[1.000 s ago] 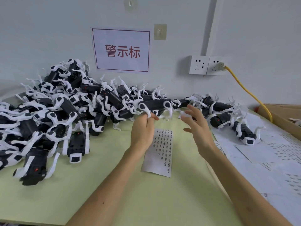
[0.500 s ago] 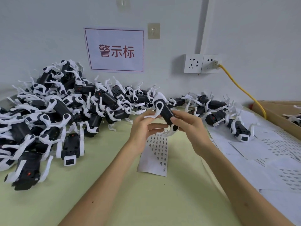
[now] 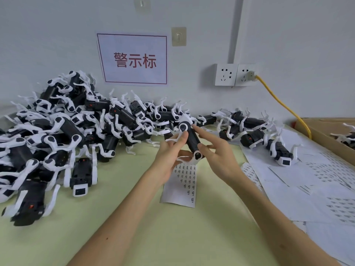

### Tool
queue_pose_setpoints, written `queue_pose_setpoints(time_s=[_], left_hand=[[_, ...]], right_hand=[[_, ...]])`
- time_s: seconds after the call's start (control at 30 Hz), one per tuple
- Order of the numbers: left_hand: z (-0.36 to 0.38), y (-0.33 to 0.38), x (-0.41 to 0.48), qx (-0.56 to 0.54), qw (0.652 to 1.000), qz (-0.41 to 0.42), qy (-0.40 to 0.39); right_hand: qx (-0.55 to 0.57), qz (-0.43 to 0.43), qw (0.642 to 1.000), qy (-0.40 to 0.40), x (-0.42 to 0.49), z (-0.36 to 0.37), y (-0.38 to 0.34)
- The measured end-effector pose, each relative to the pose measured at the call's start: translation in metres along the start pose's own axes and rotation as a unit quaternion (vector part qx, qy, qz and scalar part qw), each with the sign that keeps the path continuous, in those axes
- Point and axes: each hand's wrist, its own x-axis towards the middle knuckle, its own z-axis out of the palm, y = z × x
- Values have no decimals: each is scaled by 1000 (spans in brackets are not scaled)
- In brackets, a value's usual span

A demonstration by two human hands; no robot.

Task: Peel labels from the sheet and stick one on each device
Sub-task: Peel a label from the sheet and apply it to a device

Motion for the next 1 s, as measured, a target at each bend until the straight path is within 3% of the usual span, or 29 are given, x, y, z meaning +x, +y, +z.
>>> queue_pose_setpoints(time_s=[0.1,0.27,0.5,0.7,0.8,1.0], left_hand=[[1,-2,0,-1,999,-35,13],[-1,-1,1,-28,998,-53,35],[-10,7,3,-125,984,-32,122],[-18,10,7,-141,973,-26,181],[-24,10,12,-146,966,-45,209],[-33,12,13,-239,955,-75,159]], right_hand=[[-41,-42,997,-45,-4,8,0],[-42,-35,994,-91,-4,10,1],[-78,-33,994,-71,-5,8,2],[-188,12,982,-22,-2,9,15],[-325,69,938,-100,-4,14,27],[-374,90,897,-218,-4,20,40]])
